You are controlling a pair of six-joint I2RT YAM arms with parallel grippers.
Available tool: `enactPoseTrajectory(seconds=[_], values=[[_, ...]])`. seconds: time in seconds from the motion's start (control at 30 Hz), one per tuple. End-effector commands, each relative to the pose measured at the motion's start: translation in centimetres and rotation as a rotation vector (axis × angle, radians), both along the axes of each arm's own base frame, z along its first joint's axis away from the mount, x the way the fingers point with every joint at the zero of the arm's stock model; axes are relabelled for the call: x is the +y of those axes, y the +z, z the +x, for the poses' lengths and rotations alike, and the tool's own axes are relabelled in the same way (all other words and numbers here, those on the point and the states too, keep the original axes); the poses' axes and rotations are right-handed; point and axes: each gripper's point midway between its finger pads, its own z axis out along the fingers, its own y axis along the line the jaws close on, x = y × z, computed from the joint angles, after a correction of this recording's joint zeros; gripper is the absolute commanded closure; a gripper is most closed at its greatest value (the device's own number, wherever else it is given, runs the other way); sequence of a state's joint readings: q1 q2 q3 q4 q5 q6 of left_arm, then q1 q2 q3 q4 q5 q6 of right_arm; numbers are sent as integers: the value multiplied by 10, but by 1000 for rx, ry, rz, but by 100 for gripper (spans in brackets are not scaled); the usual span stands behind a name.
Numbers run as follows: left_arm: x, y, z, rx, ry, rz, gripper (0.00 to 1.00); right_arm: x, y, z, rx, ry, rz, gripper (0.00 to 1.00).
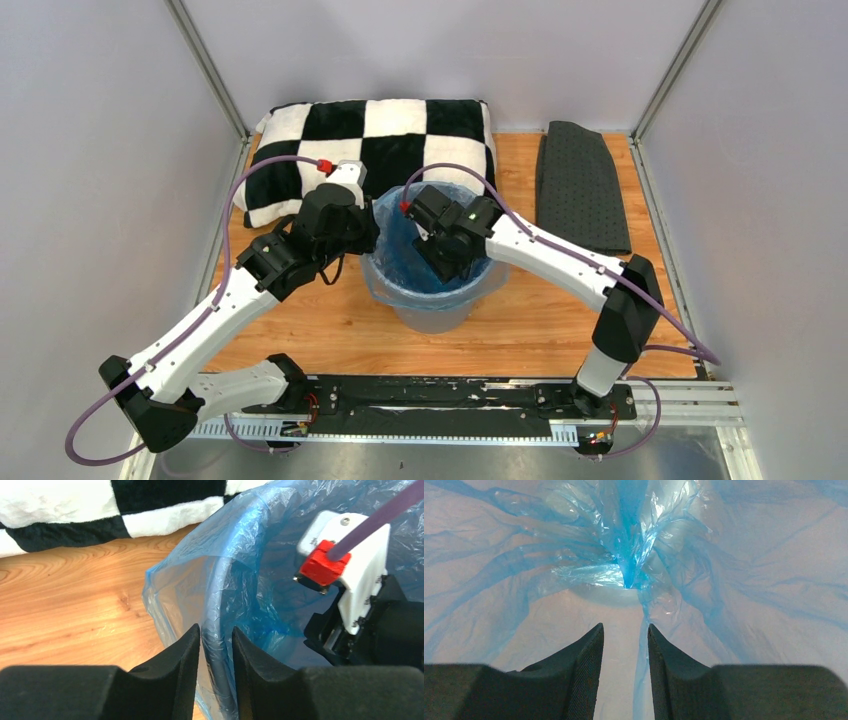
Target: Put the trash bags into the trash bin
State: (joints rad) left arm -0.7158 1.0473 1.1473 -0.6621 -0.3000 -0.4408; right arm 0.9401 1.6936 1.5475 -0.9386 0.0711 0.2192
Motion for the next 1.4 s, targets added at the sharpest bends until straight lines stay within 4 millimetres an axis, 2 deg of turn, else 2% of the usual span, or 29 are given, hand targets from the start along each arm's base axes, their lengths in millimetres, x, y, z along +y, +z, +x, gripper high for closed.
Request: enactPoseTrajectory(seconds=[0.0,0.47,0.73,0.87,0.93,1.0,1.17,1.37], values=[[1,16,0,-32,2,-8,65,-4,30,0,-41,1,46,60],[5,38,1,-80,23,-37,42,-1,61,-2,-84,13,125,60],[12,44,-1,-101,39,-42,25,-3,72,-3,-107,10,149,57],[15,52,-4,-124,42,-59,15,-2,84,-2,-128,10,179,55],[16,58,-6,-138,36,-63,11,0,93,-2,-144,14,204,52],[17,65,-7,-153,30,-67,1,2,103,-1,-163,14,234,47],[16,76,-9,-179,5,-72,0,5,127,5,-234,13,299,33],[13,86,-12,-205,-46,-69,0,-6,159,22,-384,-46,342,25]])
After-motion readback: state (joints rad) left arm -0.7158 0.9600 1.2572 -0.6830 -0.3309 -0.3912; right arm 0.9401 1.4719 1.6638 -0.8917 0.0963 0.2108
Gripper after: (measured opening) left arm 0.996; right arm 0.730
